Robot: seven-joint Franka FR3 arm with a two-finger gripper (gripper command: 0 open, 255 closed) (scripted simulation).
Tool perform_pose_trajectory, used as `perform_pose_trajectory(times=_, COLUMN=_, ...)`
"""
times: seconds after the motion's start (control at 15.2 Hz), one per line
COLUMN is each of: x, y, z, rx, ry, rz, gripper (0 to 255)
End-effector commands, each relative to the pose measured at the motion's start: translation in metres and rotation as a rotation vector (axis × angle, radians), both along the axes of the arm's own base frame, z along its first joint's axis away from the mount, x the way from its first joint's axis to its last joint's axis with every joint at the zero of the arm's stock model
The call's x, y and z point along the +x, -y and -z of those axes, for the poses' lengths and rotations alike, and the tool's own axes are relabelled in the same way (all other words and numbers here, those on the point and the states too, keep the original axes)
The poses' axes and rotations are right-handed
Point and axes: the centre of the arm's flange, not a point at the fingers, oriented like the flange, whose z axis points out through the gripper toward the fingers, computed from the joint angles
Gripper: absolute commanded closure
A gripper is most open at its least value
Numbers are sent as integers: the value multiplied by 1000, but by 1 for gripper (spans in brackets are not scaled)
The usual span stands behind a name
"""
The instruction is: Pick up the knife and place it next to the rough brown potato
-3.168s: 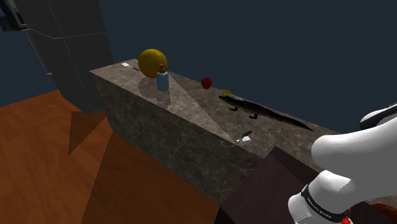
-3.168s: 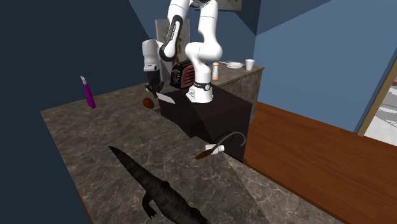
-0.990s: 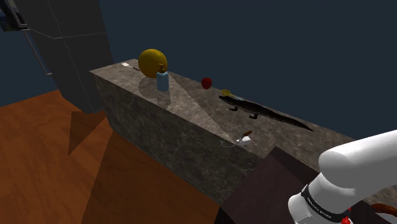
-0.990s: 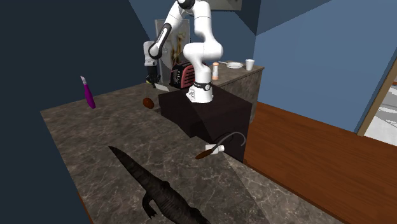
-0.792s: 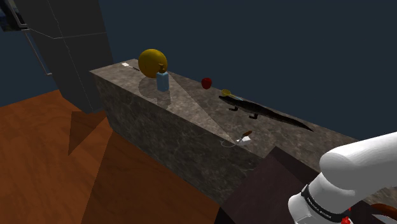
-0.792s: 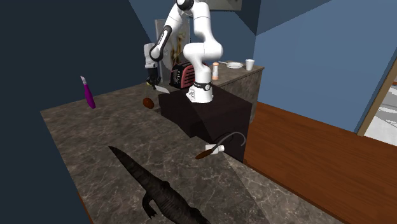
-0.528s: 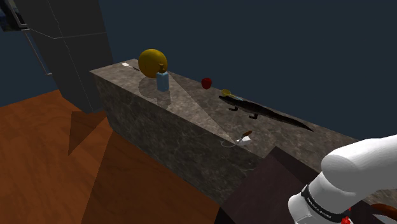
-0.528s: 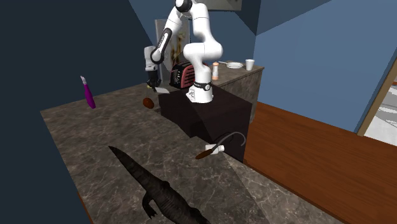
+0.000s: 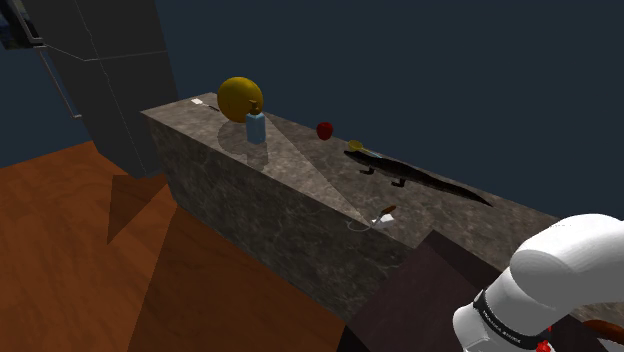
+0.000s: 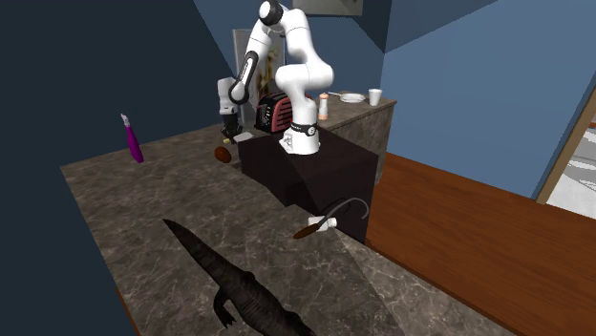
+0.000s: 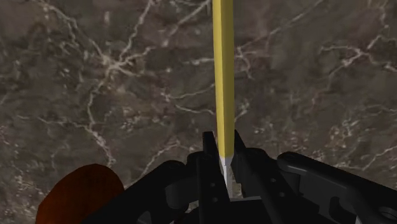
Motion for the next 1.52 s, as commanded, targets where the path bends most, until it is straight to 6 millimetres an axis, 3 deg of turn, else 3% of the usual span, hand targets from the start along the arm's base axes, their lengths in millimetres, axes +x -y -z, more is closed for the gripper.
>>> perform_pose_trajectory(times=0.0, x=0, y=0, z=12, rx=0, ry=0, rz=0, gripper=255)
perform_pose_trajectory(times=0.53, x=0, y=0, z=12, rx=0, ry=0, rz=0, gripper=255)
perform_pose_trajectory(times=0.59, x=0, y=0, z=11, rx=0, ry=0, rz=0, gripper=0)
perform_pose_trajectory(times=0.92, x=0, y=0, z=12, rx=0, ry=0, rz=0, gripper=0)
perform_pose_trajectory(times=1.19, x=-7, y=-1, z=-38, rx=0, ry=0, rz=0, gripper=0)
perform_pose_trajectory(times=1.45, x=-7, y=-1, z=-38, rx=0, ry=0, rz=0, gripper=0)
